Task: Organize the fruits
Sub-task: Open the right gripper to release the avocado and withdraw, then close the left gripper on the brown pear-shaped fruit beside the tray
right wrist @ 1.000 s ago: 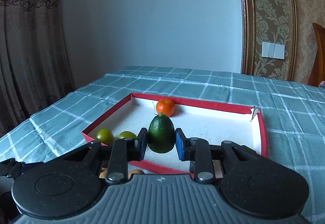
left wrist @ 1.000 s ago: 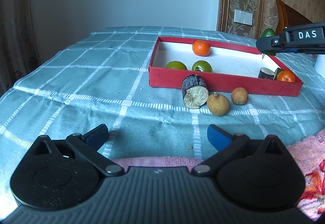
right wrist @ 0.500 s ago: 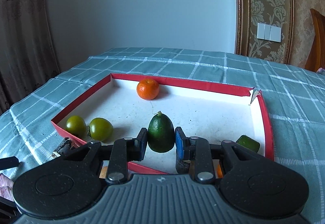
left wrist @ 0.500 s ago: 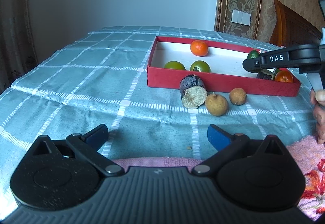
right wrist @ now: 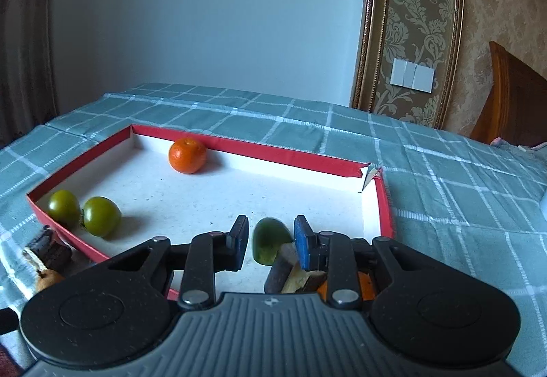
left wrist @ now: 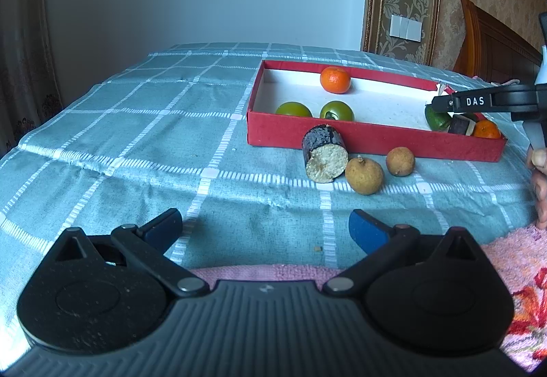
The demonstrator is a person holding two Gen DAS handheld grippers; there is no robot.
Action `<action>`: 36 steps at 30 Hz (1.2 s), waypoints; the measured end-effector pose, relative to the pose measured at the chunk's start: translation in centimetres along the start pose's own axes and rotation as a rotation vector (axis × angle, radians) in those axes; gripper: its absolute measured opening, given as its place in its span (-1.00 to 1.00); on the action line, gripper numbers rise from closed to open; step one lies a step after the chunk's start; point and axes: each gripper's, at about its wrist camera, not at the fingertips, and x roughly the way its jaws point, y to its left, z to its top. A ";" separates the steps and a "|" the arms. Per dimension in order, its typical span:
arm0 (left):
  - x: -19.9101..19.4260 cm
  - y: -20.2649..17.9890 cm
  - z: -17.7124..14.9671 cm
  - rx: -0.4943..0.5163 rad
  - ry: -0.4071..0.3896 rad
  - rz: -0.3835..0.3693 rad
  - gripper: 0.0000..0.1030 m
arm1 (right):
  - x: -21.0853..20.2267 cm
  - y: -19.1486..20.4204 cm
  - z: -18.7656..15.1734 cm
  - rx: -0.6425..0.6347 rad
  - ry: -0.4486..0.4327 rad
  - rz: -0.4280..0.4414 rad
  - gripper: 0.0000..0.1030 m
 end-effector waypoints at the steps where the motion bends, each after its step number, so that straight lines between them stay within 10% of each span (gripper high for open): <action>1: 0.0 0.0 0.0 0.001 0.001 0.001 1.00 | -0.2 0.0 0.0 0.004 -0.003 0.025 -0.44; 17: 0.1 -0.4 0.0 0.025 0.006 0.002 1.00 | -4.2 -2.3 -1.5 0.199 0.015 0.194 -0.43; 21: -0.1 -0.7 -0.1 0.038 0.003 0.001 0.98 | -7.6 -3.8 -3.7 0.236 -0.024 0.168 -0.06; 27: -0.4 -2.2 0.6 0.026 0.004 -0.059 0.23 | -8.9 -6.5 -6.5 0.311 -0.027 0.131 -0.06; 36: -0.2 -5.3 1.8 0.032 -0.022 -0.130 0.02 | -7.8 -8.3 -7.8 0.428 0.012 0.210 -0.06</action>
